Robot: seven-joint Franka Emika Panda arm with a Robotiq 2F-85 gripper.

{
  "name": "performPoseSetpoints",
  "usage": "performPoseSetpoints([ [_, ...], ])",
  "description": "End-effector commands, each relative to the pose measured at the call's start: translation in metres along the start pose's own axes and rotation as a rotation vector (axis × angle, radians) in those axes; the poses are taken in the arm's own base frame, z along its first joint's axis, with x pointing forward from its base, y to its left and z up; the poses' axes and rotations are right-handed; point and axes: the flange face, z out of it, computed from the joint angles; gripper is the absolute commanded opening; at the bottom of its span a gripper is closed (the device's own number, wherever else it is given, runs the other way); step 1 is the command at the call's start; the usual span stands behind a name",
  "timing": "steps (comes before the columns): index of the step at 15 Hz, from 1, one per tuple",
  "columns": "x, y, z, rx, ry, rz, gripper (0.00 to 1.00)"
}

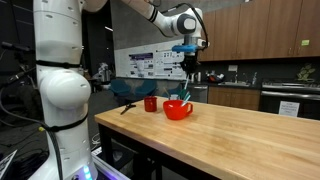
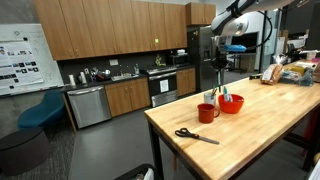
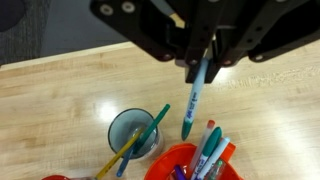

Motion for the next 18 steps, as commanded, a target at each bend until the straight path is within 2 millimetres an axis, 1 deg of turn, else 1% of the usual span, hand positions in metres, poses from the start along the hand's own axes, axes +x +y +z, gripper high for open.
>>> performPoseSetpoints([
  [1, -0.014, -0.001, -0.010, 0.019, -0.006, -0.017, 0.03],
  [3, -0.017, 0.000, -0.007, 0.024, -0.021, -0.019, 0.03],
  [9, -0.022, 0.003, 0.014, 0.031, -0.072, -0.007, 0.03],
  [15, -0.019, 0.011, 0.030, 0.021, -0.079, 0.001, 0.03],
  [18, -0.019, 0.013, 0.041, 0.021, -0.102, 0.006, 0.03],
])
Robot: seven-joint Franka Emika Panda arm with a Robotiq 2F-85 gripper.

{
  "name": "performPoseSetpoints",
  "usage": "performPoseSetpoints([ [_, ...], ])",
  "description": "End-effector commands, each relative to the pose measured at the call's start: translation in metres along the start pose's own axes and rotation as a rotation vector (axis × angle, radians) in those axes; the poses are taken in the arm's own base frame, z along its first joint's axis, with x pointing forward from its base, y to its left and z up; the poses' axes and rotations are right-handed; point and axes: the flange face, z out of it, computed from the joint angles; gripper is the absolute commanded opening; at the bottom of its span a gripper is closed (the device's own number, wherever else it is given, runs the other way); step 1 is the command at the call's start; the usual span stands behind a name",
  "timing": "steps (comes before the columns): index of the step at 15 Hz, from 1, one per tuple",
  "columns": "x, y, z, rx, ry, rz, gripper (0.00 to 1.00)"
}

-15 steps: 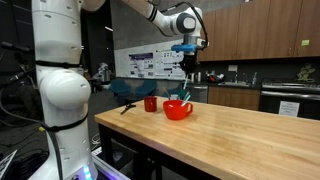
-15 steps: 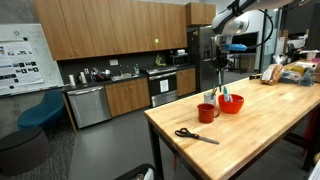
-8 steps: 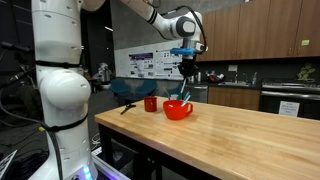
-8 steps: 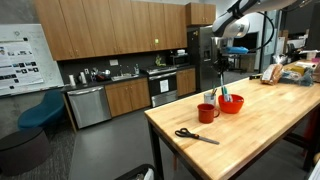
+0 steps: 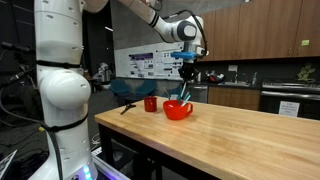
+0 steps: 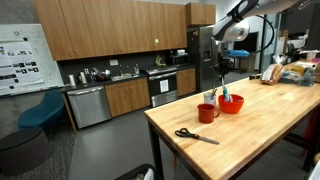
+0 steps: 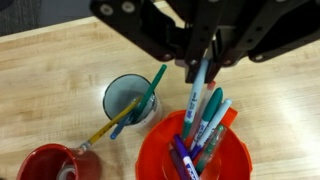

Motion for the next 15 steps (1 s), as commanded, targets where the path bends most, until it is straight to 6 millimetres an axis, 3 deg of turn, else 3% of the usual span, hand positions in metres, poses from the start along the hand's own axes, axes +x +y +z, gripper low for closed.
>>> performPoseSetpoints([
  [1, 0.000, 0.006, 0.012, 0.005, -0.016, -0.004, 0.03],
  [7, 0.002, 0.008, 0.032, 0.005, -0.052, 0.001, 0.03],
  [8, 0.003, 0.008, 0.034, 0.007, -0.057, 0.002, 0.07],
  [9, 0.003, 0.008, 0.036, 0.006, -0.059, 0.003, 0.36],
  [11, 0.004, 0.007, 0.035, 0.007, -0.055, 0.000, 0.41],
  [15, 0.003, 0.001, 0.030, 0.008, -0.024, -0.015, 0.66],
])
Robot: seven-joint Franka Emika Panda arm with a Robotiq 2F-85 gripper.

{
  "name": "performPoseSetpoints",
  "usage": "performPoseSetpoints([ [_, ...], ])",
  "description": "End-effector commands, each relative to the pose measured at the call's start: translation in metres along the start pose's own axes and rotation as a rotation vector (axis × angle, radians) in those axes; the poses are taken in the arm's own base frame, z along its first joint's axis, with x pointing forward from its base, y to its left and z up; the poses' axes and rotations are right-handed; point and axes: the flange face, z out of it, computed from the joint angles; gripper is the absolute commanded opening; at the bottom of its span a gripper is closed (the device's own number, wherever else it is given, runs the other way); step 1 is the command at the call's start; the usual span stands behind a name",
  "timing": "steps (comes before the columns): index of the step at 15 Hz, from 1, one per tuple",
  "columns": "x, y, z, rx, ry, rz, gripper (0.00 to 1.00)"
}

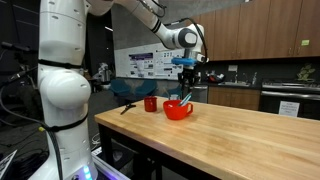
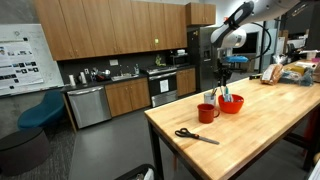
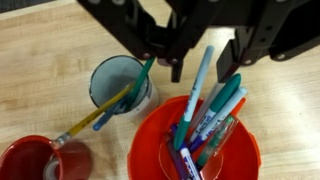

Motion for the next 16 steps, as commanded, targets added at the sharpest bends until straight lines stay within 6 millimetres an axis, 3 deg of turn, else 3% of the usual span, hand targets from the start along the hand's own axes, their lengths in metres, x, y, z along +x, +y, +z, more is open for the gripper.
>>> performPoseSetpoints([
  [1, -0.003, -0.005, -0.008, 0.012, 0.040, -0.026, 0.73],
  [5, -0.003, -0.013, -0.010, 0.060, 0.056, -0.042, 0.98],
  [16, 0.000, -0.024, -0.003, 0.243, 0.058, -0.039, 1.00],
])
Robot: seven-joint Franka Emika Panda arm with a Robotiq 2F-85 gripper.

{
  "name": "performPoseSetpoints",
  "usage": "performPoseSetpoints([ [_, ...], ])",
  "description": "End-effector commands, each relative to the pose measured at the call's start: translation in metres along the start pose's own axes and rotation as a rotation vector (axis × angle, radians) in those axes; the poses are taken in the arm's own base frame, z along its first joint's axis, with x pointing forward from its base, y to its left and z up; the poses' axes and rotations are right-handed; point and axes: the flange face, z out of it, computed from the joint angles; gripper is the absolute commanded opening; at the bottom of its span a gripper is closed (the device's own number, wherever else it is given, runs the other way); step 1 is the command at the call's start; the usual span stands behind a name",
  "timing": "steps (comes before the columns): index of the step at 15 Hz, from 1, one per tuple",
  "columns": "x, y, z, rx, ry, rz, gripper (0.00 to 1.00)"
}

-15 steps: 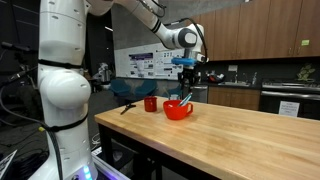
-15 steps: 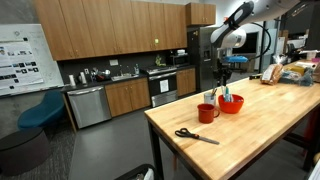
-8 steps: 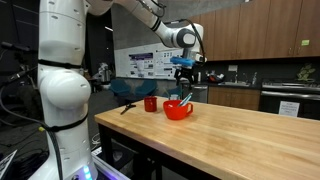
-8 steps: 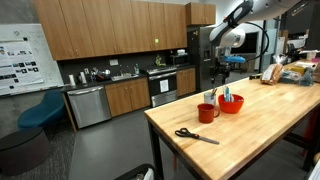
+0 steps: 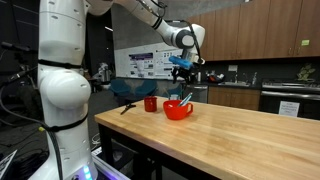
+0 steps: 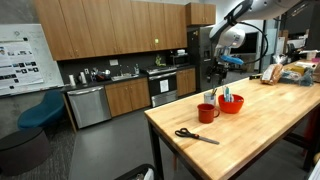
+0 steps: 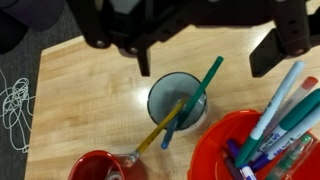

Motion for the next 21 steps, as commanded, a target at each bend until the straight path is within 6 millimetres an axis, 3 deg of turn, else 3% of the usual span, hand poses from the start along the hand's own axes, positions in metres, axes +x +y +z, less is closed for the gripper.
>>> performPoseSetpoints([
  [1, -0.004, 0.000, 0.001, 0.058, -0.001, -0.009, 1.00],
  [7, -0.002, 0.003, 0.014, 0.088, -0.011, -0.007, 1.00],
  [8, -0.002, 0.003, 0.015, 0.091, -0.011, -0.009, 0.95],
  [9, -0.001, 0.003, 0.016, 0.093, -0.011, -0.012, 0.74],
  [19, 0.000, 0.005, 0.020, 0.102, -0.013, -0.017, 0.01],
  [20, -0.001, 0.006, 0.019, 0.100, -0.016, -0.017, 0.00],
  [21, -0.001, 0.006, 0.019, 0.097, -0.022, -0.017, 0.11],
])
